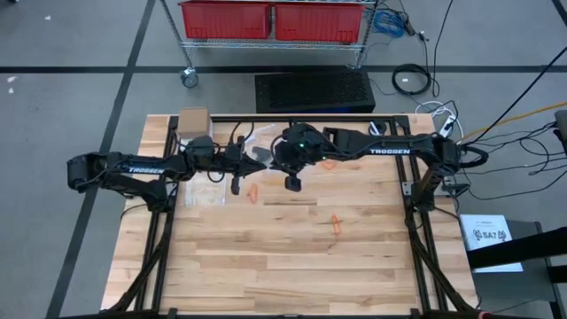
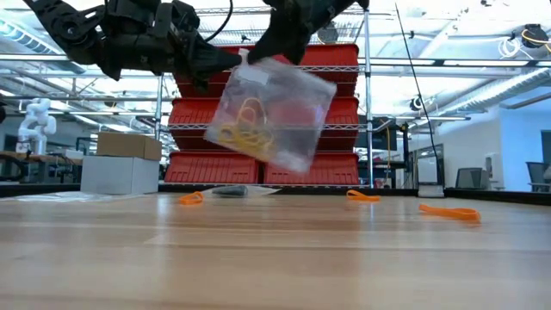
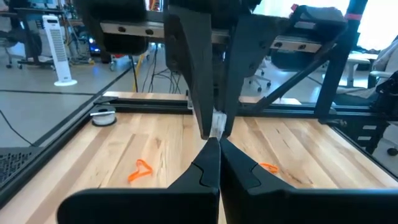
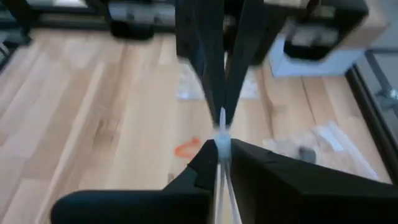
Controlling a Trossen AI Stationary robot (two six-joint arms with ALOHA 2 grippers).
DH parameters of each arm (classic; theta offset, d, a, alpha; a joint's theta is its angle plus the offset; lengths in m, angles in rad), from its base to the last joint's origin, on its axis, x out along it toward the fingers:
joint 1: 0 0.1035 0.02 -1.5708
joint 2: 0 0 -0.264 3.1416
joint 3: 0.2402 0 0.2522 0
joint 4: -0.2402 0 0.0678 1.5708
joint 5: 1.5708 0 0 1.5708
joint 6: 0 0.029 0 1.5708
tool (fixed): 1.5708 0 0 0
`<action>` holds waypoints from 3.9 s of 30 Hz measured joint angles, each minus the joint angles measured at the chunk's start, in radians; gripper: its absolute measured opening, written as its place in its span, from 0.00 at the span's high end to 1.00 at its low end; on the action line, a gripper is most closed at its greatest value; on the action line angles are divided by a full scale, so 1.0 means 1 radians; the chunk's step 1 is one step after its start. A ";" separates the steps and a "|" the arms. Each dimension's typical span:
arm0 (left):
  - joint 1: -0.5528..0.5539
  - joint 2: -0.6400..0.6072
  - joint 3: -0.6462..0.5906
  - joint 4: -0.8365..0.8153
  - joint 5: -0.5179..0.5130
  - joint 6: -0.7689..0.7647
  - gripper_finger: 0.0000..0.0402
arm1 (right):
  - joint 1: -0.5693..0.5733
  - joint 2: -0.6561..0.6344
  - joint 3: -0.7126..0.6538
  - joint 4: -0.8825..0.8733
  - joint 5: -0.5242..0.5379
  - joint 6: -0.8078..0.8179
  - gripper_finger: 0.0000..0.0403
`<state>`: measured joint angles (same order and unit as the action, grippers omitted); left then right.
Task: Sort rubber bands
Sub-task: Close the transparent zip bag
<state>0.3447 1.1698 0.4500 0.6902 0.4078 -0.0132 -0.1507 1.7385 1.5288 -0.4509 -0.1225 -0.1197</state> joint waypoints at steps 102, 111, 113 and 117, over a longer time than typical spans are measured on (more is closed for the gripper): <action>-0.060 0.026 0.133 -0.266 -0.153 -0.033 1.00 | 0.026 -0.030 0.000 -0.643 0.180 0.138 0.97; -0.059 0.026 0.134 -0.381 -0.260 -0.033 1.00 | 0.009 -0.030 0.000 -0.640 0.230 0.135 0.95; -0.058 0.031 0.134 -0.409 -0.288 -0.034 1.00 | 0.000 -0.030 -0.001 -0.627 0.232 0.135 0.91; -0.057 0.067 0.134 -0.444 -0.323 -0.034 1.00 | -0.022 -0.029 -0.004 -0.599 0.235 0.122 0.83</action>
<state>0.2878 1.2365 0.5838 0.2459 0.0845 -0.0471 -0.1726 1.7092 1.5249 -1.0496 0.1127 0.0025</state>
